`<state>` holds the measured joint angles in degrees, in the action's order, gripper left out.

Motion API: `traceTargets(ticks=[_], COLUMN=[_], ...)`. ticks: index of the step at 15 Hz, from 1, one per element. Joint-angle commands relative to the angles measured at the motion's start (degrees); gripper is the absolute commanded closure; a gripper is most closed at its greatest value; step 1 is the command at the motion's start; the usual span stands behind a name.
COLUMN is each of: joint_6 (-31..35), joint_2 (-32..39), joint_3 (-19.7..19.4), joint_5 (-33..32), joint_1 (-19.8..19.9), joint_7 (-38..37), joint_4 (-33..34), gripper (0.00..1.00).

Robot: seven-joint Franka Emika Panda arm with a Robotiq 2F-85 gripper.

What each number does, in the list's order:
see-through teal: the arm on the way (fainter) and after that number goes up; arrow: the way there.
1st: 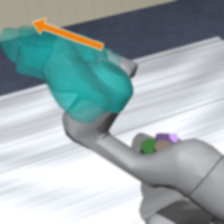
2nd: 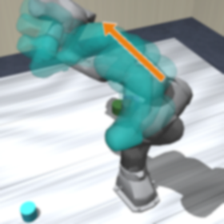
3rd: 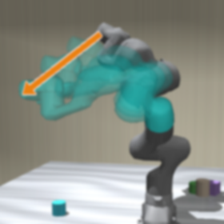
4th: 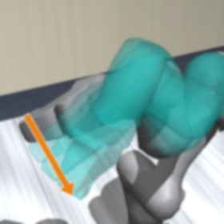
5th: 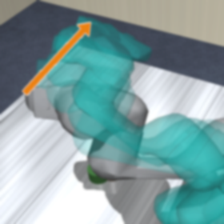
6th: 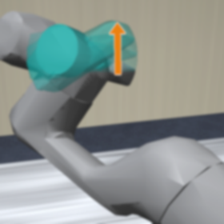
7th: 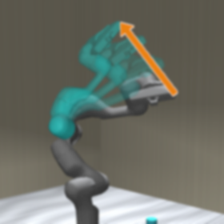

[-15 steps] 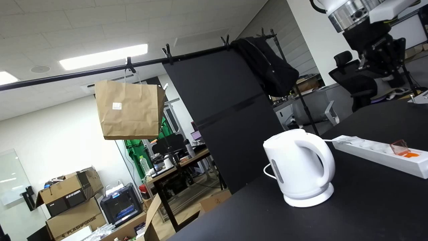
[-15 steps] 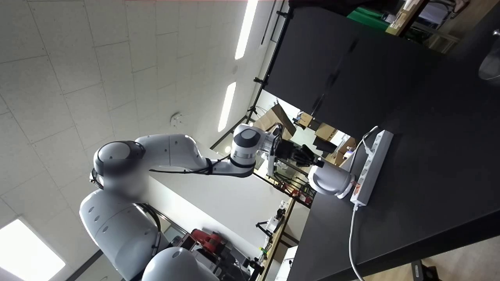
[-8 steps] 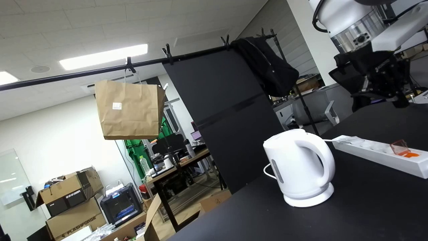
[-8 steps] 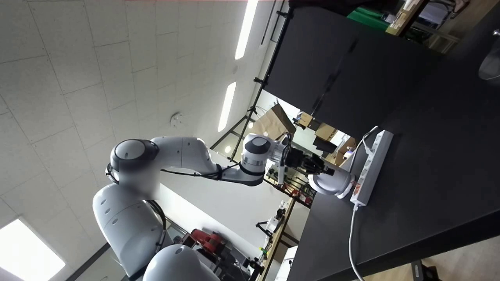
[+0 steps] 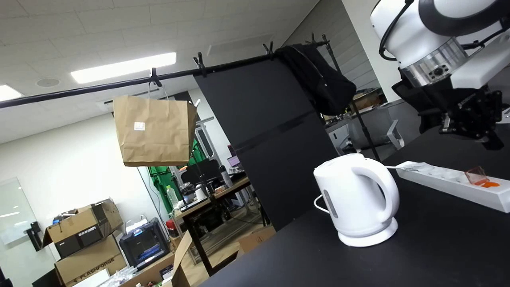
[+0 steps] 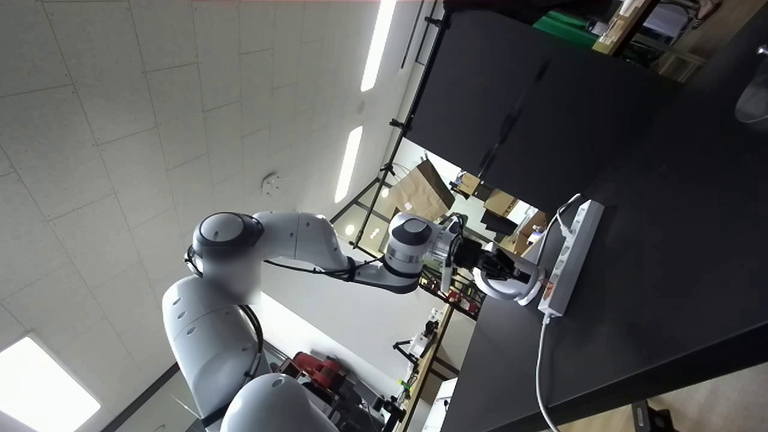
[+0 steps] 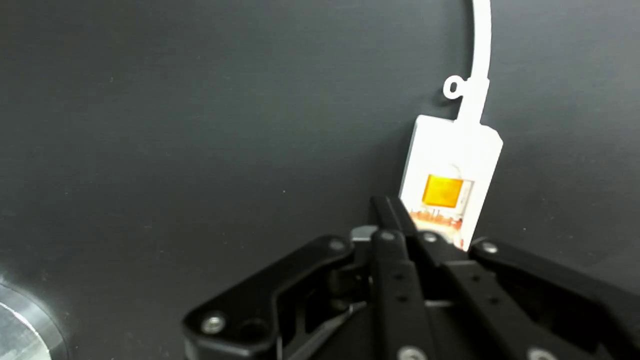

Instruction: Turn on the extension cable

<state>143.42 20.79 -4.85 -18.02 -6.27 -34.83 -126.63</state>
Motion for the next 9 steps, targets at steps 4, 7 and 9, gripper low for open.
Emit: traceTargets(ticks=[4, 7, 9], joint_6=[3.14, 4.6, 6.01], joint_2=[3.84, 5.25, 6.04], joint_3=[-1.08, -1.67, -2.15], joint_5=[5.6, 7.32, 8.15], joint_1=[-1.55, -2.3, -2.76], joint_7=[-1.6, -1.64, -1.51], joint_4=[1.7, 2.14, 2.26], gripper=[1.0, 1.0, 1.0])
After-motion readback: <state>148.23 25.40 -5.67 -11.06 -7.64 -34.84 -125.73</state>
